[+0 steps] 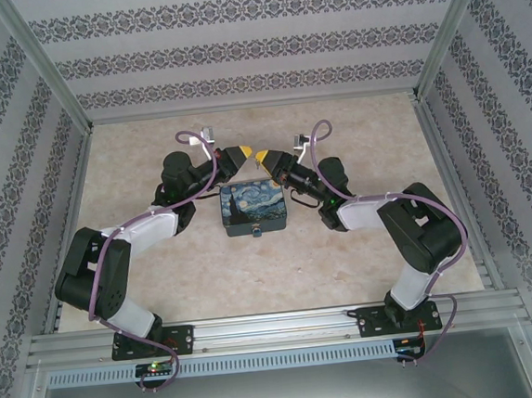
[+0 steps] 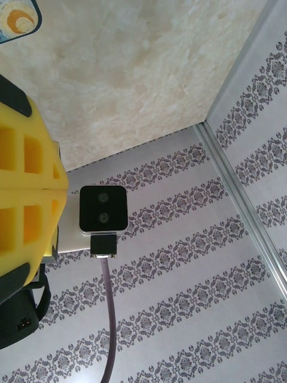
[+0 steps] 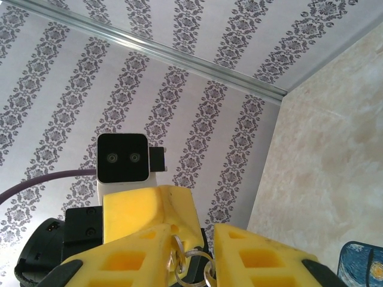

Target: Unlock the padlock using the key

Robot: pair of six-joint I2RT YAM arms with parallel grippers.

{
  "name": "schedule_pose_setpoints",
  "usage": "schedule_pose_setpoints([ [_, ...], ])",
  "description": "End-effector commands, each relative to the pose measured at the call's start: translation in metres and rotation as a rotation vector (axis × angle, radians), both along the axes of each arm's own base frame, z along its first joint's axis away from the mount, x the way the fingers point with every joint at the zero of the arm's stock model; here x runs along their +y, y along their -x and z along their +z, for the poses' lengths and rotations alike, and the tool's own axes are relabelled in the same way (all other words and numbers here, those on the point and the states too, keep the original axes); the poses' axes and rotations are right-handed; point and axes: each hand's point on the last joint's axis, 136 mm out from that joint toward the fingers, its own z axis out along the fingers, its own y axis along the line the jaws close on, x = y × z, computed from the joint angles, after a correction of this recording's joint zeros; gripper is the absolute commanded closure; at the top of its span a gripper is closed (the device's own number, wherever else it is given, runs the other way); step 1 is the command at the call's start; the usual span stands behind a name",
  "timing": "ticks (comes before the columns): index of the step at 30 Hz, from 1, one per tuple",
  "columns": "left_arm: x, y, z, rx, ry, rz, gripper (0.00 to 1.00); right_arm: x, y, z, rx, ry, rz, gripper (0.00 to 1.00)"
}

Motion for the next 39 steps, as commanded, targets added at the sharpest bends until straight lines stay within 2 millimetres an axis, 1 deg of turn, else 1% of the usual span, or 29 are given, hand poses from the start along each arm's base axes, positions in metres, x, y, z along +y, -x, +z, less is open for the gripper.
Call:
schedule_pose_setpoints([
  [1, 0.001, 0.002, 0.014, -0.048, 0.019, -0.008, 1.00, 0.003, -0.001, 0.017, -0.061, -0.028, 0.019, 0.75],
  [6, 0.000, 0.002, 0.012, -0.043, 0.016, -0.010, 1.00, 0.006, 0.001, 0.018, -0.067, -0.028, 0.038, 0.80],
  [12, -0.002, 0.001, 0.012, -0.038, 0.008, -0.014, 1.00, 0.007, 0.004, 0.015, -0.067, -0.025, 0.052, 0.85],
  [25, -0.002, 0.000, 0.010, -0.029, -0.007, -0.009, 1.00, 0.013, 0.012, 0.011, -0.069, -0.017, 0.089, 0.84],
  [31, -0.003, -0.002, 0.010, -0.024, -0.014, -0.011, 1.00, 0.014, 0.013, 0.010, -0.067, -0.015, 0.100, 0.87],
  [33, -0.003, -0.002, 0.010, -0.024, -0.017, -0.013, 1.00, 0.014, 0.013, 0.009, -0.067, -0.014, 0.100, 0.91],
  [36, -0.004, -0.002, 0.010, -0.022, -0.017, -0.013, 1.00, 0.016, 0.014, 0.008, -0.064, -0.013, 0.107, 0.99],
  [39, -0.004, -0.004, 0.008, -0.012, -0.027, -0.012, 1.00, 0.017, 0.015, 0.006, -0.058, -0.012, 0.116, 1.00],
])
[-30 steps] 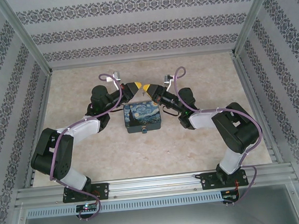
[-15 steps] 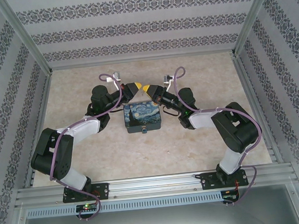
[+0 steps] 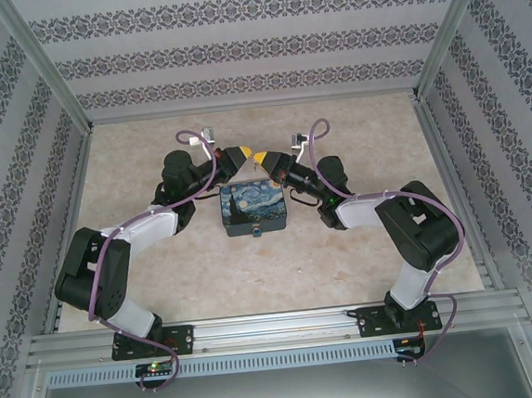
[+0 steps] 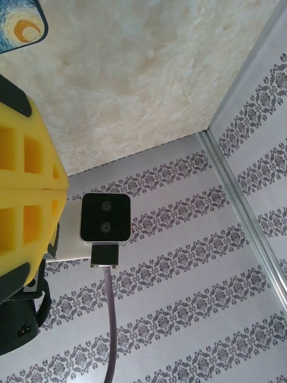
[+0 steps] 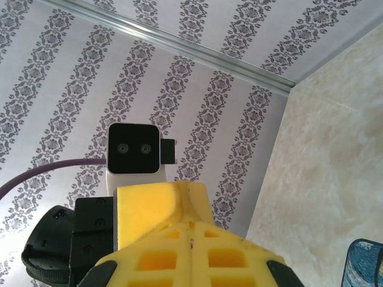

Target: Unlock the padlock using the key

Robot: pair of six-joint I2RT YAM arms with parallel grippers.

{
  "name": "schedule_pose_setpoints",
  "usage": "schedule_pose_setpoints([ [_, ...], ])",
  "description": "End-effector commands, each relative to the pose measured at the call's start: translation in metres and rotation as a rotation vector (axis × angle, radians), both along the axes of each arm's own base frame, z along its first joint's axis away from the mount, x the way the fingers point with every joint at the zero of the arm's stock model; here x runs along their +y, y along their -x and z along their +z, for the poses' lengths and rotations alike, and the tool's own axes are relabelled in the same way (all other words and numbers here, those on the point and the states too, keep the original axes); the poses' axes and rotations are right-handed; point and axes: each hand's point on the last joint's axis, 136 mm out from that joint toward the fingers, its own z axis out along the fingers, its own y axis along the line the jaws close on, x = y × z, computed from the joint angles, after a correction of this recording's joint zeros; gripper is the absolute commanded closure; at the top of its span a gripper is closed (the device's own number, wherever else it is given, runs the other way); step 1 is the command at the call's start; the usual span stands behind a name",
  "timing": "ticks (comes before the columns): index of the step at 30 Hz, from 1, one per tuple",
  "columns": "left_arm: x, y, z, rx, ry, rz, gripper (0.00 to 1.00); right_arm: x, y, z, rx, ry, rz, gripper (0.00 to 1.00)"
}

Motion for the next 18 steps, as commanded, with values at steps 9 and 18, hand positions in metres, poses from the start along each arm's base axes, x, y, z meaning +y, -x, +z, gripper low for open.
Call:
schedule_pose_setpoints([
  [9, -0.005, -0.007, 0.013, -0.027, -0.032, -0.012, 1.00, 0.019, 0.021, -0.003, -0.038, 0.007, 0.114, 1.00],
  [18, -0.006, -0.010, 0.011, -0.017, -0.037, -0.011, 1.00, 0.025, 0.029, -0.006, -0.042, 0.017, 0.147, 1.00],
])
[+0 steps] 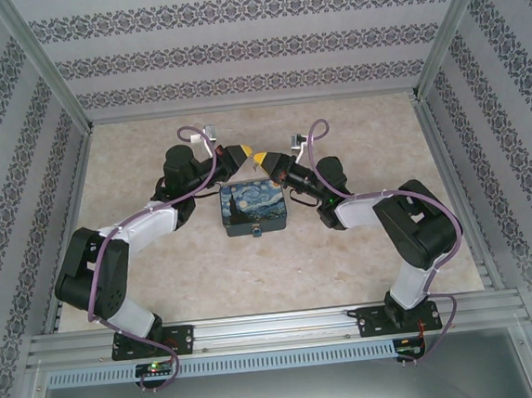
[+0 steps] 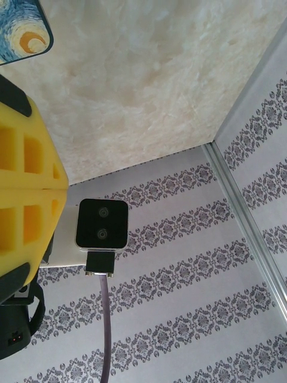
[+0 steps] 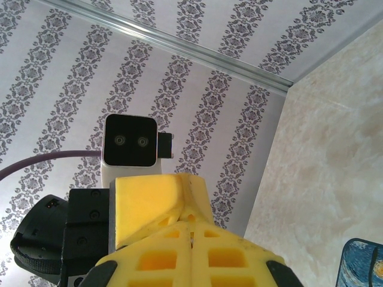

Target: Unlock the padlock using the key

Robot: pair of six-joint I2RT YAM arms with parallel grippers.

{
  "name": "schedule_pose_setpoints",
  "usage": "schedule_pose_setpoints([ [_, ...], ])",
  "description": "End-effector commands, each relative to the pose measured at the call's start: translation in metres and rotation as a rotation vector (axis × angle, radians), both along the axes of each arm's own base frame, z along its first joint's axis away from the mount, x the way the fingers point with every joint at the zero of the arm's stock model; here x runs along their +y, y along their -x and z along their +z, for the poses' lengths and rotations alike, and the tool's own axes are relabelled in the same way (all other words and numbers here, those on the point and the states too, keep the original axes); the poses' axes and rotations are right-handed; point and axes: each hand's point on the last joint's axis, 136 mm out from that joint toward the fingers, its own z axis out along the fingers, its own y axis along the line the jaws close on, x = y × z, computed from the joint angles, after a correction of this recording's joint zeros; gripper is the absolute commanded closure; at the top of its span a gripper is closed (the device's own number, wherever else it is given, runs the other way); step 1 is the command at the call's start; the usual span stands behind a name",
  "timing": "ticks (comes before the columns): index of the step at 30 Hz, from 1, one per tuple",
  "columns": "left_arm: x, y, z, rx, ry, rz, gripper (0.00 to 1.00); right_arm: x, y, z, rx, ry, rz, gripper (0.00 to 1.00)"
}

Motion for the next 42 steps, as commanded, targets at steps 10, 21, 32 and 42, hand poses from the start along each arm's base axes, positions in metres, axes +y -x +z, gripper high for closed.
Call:
schedule_pose_setpoints([
  [10, 0.004, -0.006, 0.005, -0.016, -0.036, 0.026, 0.66, 0.003, 0.021, -0.015, 0.010, 0.022, 0.018, 1.00],
  [21, 0.055, 0.047, -0.031, 0.072, -0.311, 0.150, 0.04, -0.029, 0.029, -0.039, 0.079, 0.064, -0.059, 1.00],
  [32, 0.062, 0.132, -0.120, 0.250, -0.621, 0.093, 0.06, -0.037, 0.024, -0.060, 0.159, 0.097, -0.093, 1.00],
  [42, 0.039, 0.153, -0.154, 0.140, -0.610, -0.007, 0.07, -0.032, 0.020, -0.084, 0.225, 0.111, -0.092, 1.00],
])
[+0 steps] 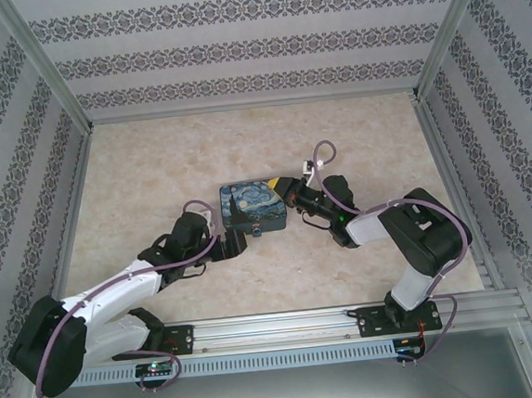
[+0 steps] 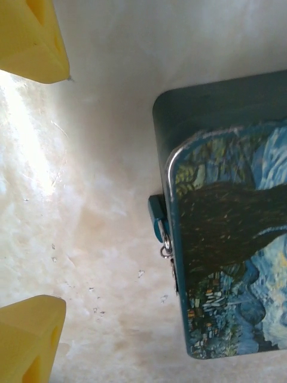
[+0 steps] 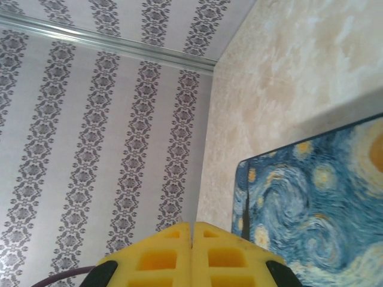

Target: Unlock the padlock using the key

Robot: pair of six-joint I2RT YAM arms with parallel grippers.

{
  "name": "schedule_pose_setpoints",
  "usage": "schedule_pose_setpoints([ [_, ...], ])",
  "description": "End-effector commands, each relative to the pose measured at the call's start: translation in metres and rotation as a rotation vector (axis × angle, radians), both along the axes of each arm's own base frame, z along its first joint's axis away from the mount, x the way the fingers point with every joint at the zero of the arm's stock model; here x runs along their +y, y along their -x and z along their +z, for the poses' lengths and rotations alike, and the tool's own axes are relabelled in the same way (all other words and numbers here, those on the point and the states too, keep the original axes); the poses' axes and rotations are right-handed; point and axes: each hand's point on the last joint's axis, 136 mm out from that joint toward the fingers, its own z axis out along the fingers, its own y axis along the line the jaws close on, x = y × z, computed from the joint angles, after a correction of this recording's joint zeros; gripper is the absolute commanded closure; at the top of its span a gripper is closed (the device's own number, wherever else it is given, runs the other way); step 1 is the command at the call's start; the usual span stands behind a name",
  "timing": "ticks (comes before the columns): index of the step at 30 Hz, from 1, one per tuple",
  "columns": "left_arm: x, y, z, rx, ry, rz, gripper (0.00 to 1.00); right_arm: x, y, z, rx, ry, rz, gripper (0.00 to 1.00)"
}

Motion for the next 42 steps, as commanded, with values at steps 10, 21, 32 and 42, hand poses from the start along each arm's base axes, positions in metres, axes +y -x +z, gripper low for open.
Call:
schedule_pose_setpoints([
  [10, -0.042, -0.022, -0.003, -0.171, 0.032, -0.119, 0.21, -0.002, -0.013, -0.027, 0.044, 0.018, -0.112, 1.00],
  [21, -0.055, -0.034, -0.029, -0.176, 0.034, -0.144, 0.31, 0.002, -0.022, -0.034, 0.065, 0.019, -0.129, 1.00],
  [32, -0.054, -0.050, -0.039, -0.243, -0.072, -0.169, 0.37, 0.001, -0.027, -0.046, 0.088, 0.023, -0.130, 1.00],
  [42, -0.063, -0.070, -0.054, -0.268, -0.135, -0.182, 0.39, -0.006, -0.030, -0.056, 0.110, 0.024, -0.138, 1.00],
])
